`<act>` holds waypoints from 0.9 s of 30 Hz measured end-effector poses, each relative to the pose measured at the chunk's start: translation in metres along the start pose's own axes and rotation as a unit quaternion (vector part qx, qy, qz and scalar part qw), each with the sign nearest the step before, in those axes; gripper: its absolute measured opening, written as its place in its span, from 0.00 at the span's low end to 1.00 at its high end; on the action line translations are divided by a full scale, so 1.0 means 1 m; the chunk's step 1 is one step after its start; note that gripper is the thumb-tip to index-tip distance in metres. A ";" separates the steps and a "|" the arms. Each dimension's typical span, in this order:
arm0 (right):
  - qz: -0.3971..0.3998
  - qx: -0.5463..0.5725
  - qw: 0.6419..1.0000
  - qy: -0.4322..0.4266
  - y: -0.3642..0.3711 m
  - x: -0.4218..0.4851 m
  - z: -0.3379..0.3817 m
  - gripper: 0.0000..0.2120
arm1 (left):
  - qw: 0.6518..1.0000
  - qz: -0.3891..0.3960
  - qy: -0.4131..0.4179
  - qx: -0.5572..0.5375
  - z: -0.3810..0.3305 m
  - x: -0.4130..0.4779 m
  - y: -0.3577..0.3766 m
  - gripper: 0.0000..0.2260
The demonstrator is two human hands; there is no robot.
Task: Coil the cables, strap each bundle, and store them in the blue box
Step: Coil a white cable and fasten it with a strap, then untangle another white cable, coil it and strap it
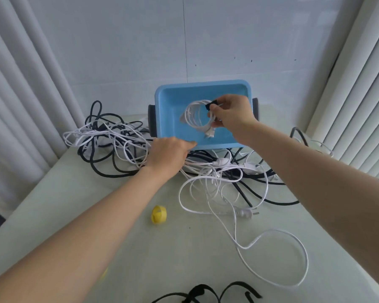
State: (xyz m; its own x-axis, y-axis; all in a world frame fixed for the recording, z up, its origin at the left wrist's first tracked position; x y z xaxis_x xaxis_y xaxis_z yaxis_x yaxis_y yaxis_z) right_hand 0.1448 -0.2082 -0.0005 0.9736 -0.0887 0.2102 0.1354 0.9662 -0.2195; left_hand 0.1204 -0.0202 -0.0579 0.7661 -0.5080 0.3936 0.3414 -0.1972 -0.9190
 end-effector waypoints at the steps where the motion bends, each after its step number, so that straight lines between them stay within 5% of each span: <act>1: -0.001 0.005 1.000 0.030 0.007 0.010 -0.007 0.06 | 1.000 -0.012 0.004 0.004 0.000 -0.001 0.002 0.15; 6: 0.019 -0.025 0.993 0.116 0.032 0.042 -0.032 0.05 | 0.999 -0.045 0.017 0.015 0.003 -0.003 0.007 0.14; 13: 0.019 -0.323 0.945 0.036 0.014 0.043 -0.024 0.14 | 0.999 -0.036 0.028 0.017 0.006 -0.001 0.012 0.15; 18: 0.018 -0.347 0.936 -0.064 0.002 0.016 -0.002 0.05 | 0.998 -0.043 0.035 0.035 0.009 0.008 0.004 0.14; 23: -0.029 -0.352 0.921 -0.161 -0.014 -0.026 0.002 0.06 | 0.995 -0.062 -0.011 0.073 0.014 0.032 0.000 0.21; 27: 0.012 -0.312 0.935 -0.170 -0.019 -0.055 -0.014 0.06 | 0.994 -0.029 -0.064 0.089 0.011 0.046 -0.004 0.27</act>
State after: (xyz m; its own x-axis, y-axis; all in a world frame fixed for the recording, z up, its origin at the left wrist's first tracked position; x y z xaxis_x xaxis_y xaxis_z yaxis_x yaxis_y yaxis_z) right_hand 0.0908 -0.2246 -0.0213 0.8773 0.1149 0.4660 0.2990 0.6288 -0.7178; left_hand 0.1604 -0.0338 -0.0355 0.8012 -0.3879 0.4557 0.4687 -0.0668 -0.8808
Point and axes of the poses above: each hand's wrist, its own x-axis towards the middle knuckle, its own y-axis out of the palm, z = x × y, the point moved 1 cm from there along x, towards the middle knuckle, and after that the axes turned 7 degrees about z, right-handed, at the moved point
